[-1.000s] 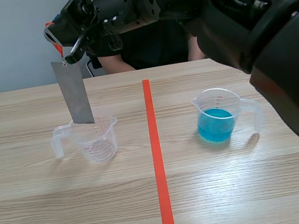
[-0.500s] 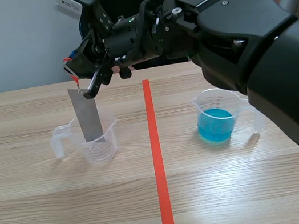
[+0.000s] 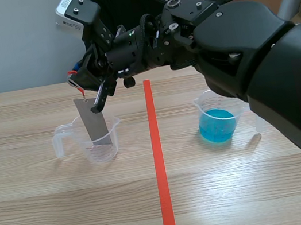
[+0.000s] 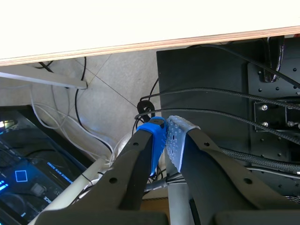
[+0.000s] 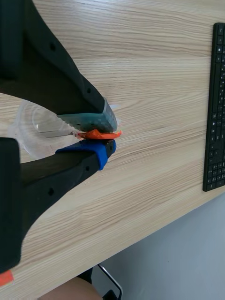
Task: Do the redox reaction experiment.
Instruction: 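Put the plate into the left beaker, then return to the home posture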
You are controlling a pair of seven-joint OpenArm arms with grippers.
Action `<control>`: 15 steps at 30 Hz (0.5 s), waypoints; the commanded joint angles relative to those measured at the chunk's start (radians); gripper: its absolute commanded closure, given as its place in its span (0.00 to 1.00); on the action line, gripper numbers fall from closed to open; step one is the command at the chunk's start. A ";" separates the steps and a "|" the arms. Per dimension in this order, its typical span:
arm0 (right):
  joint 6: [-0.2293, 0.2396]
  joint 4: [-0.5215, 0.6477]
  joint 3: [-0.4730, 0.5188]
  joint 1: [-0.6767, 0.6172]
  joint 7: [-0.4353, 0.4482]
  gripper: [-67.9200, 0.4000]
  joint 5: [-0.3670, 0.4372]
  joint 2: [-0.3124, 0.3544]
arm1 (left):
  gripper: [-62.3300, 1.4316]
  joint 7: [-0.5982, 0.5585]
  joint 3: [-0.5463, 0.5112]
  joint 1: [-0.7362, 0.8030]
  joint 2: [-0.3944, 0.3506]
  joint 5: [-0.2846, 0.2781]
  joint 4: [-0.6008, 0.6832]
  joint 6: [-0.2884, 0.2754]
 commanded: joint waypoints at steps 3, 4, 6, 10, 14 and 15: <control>0.007 0.012 0.001 0.021 0.006 0.63 0.008 -0.006 | 0.90 -0.010 0.003 0.000 -0.003 0.002 0.007 -0.003; 0.007 0.012 0.001 0.021 0.008 0.57 0.009 -0.006 | 0.90 -0.010 0.003 0.000 -0.003 0.002 0.007 -0.003; 0.007 0.012 0.001 0.021 0.014 0.45 0.010 -0.009 | 0.90 -0.010 0.003 0.000 -0.003 0.002 0.007 -0.003; 0.007 0.012 0.001 0.020 0.014 0.22 0.060 -0.026 | 0.90 -0.010 0.003 0.000 -0.003 0.002 0.007 -0.003; 0.007 0.018 0.001 0.008 0.026 0.04 0.146 -0.044 | 0.90 -0.010 0.003 0.000 -0.003 0.002 0.007 -0.003; 0.007 0.023 0.001 0.003 0.034 0.00 0.166 -0.046 | 0.90 -0.010 0.003 0.000 -0.003 0.002 0.007 -0.003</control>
